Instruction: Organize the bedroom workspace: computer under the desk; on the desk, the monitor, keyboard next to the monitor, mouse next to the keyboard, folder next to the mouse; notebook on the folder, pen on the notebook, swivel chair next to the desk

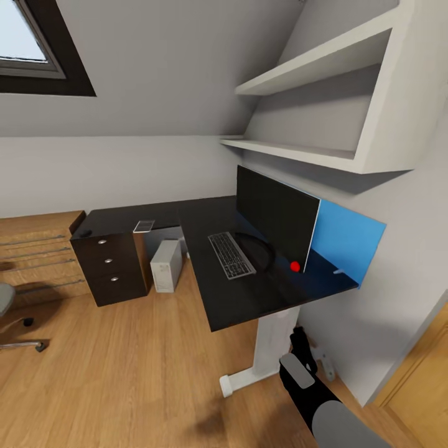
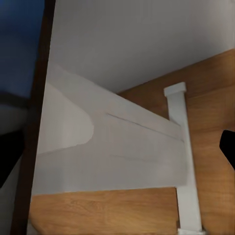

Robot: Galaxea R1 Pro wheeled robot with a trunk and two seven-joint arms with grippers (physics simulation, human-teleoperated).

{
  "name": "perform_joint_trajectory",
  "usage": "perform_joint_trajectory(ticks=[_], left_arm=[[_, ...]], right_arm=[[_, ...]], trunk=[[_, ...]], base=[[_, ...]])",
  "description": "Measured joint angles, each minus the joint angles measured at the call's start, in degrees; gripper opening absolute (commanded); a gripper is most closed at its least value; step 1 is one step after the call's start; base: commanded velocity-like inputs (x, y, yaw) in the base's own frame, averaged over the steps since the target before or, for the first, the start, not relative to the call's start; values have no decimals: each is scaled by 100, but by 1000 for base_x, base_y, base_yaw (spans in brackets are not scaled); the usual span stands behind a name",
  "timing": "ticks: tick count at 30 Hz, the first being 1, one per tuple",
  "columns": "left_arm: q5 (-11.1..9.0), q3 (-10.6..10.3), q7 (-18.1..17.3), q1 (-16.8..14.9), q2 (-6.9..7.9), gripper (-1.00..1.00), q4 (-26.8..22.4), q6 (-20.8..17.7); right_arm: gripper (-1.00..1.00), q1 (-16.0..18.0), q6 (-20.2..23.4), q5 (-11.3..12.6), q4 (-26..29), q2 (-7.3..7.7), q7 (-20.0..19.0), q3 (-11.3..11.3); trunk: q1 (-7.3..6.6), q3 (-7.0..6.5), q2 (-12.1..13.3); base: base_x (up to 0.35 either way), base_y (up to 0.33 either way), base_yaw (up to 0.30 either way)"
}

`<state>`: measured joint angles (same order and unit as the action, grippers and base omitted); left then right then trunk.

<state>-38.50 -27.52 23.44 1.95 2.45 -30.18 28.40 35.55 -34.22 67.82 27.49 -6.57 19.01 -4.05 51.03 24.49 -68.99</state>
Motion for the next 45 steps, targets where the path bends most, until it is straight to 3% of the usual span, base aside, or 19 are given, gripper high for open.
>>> perform_joint_trajectory(ticks=[8,15,27,30,34,40,42,45], left_arm=[[-23,-16,7,0,1,100,8,-49],[-25,-14,8,0,9,100,17,-53],[-32,-20,4,0,10,100,26,-67],[-34,-20,-2,0,6,100,57,-76],[-33,-20,-24,0,2,100,142,-225],[-26,-20,-31,0,-5,100,165,-654],[-24,-21,-31,0,-5,100,166,-739],[-23,-21,-34,-1,-4,100,167,-793]], right_arm=[[100,-14,-27,-6,-858,-80,-136,-104],[100,-15,-77,-6,-1655,-5,-249,-121],[100,-30,-113,-16,-2236,118,-259,-129],[100,-33,-195,-145,-2523,129,-264,-159],[100,-159,-466,-989,-2778,126,-301,-233],[100,-637,-592,-2819,-2845,145,-360,-242],[100,-685,-586,-3071,-2852,143,-377,-247],[100,-715,-576,-3231,-2857,128,-469,-257]], trunk=[[-176,-144,321],[-330,-269,602],[-593,-485,1084],[-659,-539,1204],[-747,-611,1365],[-879,-719,1606],[-923,-755,1686],[-989,-809,1806]], base=[[-1,0,0],[0,0,0],[0,0,0],[0,0,0],[0,0,0],[0,0,0],[0,0,0],[0,0,0]])
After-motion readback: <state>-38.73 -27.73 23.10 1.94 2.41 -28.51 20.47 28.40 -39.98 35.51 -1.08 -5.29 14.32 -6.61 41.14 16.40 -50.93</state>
